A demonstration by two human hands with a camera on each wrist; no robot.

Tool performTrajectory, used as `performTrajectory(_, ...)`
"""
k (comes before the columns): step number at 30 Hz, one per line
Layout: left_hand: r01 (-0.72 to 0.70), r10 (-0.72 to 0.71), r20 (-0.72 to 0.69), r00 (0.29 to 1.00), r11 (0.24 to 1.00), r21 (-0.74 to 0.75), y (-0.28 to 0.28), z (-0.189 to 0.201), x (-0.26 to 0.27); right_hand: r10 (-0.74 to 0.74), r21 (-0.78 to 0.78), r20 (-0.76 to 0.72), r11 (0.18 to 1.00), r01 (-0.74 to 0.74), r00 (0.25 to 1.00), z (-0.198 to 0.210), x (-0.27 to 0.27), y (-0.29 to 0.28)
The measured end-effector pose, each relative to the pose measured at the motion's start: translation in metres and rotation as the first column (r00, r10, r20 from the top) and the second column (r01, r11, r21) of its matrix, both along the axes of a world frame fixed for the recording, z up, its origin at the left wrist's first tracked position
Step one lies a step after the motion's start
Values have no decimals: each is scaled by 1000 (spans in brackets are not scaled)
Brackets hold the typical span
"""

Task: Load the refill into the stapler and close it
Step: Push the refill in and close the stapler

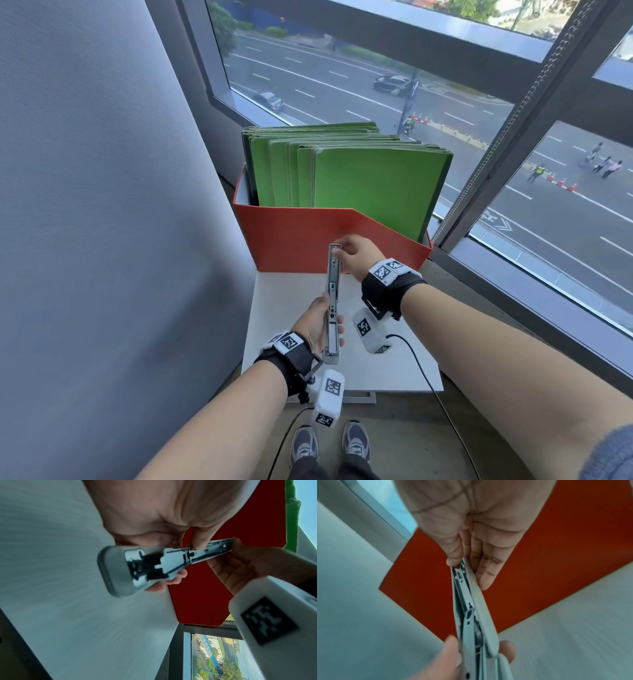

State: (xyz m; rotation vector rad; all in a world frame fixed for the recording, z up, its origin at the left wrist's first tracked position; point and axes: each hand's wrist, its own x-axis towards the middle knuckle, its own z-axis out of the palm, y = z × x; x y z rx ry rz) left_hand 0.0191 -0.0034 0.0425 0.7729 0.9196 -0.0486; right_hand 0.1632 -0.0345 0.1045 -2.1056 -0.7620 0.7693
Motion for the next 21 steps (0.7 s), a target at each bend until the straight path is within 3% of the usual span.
performTrajectory(3,-47,47,-11,999,995,-88,8,3,4,73,80,41,994,-76,996,10,-8,-8)
performTrajectory(8,-86,86,-11,996,996,-29,15,7,10,160,141,36,976,-164,986,26,-22,-36)
performTrajectory(15,20,-20,116,993,1000,7,16,6,16,274,198,74,938,-283,959,3,-44,-69)
performTrajectory(18,-41,37,98,995,998,41,15,8,17,211,190,-28,961,-202,977,-10,-44,-77)
performTrajectory(21,-35,26,83,996,995,98,15,7,17,79,72,-183,995,-67,980,-25,-38,-81)
